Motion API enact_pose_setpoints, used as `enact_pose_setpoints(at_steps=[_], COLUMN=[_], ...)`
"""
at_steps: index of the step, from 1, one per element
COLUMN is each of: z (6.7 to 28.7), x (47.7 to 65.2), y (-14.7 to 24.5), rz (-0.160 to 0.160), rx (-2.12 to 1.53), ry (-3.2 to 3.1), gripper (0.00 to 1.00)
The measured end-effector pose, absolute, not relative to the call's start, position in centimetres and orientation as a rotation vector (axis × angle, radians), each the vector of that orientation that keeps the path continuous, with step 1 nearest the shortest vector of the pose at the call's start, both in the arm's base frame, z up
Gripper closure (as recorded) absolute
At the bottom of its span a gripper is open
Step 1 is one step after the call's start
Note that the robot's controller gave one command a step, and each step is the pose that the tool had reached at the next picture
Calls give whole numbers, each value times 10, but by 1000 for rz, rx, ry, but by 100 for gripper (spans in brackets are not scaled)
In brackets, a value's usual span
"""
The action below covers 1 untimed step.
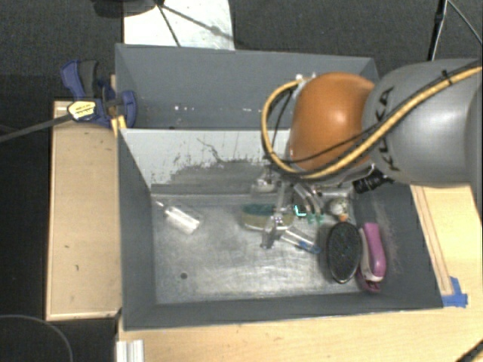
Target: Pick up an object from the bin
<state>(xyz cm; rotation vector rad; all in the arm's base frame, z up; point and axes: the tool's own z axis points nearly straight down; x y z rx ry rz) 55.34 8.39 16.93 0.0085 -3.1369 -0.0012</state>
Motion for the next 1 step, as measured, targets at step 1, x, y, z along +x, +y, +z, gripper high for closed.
enact_pose_setpoints(at_steps=[1], z=[72], x=[581], y=[29], rz=[-5], rx=[-51], ry=[-3149], gripper=[0])
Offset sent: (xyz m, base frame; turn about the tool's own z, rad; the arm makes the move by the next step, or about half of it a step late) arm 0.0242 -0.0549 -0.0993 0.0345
